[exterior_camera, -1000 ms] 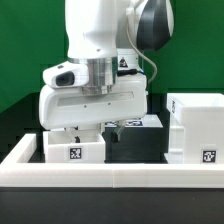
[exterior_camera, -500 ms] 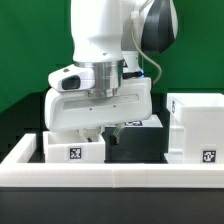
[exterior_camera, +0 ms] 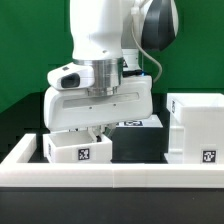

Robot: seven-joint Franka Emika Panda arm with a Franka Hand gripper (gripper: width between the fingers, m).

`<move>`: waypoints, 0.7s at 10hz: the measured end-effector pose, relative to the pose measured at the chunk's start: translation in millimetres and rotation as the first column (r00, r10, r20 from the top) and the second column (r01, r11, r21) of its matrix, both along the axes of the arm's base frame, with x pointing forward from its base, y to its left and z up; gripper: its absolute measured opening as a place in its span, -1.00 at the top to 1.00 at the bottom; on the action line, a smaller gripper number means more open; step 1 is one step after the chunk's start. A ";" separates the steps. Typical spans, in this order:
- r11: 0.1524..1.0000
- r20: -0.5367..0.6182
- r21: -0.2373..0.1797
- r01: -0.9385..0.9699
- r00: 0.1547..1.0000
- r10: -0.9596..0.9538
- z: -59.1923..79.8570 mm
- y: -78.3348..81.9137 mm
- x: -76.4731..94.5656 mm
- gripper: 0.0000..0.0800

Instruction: Assemble drawer

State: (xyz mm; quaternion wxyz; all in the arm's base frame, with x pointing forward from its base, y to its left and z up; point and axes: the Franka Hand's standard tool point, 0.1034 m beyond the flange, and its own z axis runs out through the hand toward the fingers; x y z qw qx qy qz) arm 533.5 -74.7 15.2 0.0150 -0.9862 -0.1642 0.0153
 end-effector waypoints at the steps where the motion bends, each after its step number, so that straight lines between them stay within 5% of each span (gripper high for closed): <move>1: 1.000 0.000 0.000 0.000 1.000 0.000 0.0 0.0 0.0 0.90; 3: 0.999 0.000 -0.002 -0.033 0.999 0.033 2.9 1.3 1.9 0.90; 5: 0.968 -0.028 0.015 -0.250 0.968 0.250 25.5 10.1 13.7 0.90; 7: 0.957 -0.043 0.031 -0.287 0.957 0.288 31.9 11.4 15.8 0.90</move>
Offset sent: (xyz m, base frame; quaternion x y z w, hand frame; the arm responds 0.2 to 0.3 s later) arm 0.0195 0.0152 0.0496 -0.0317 -0.0102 -0.2096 0.9772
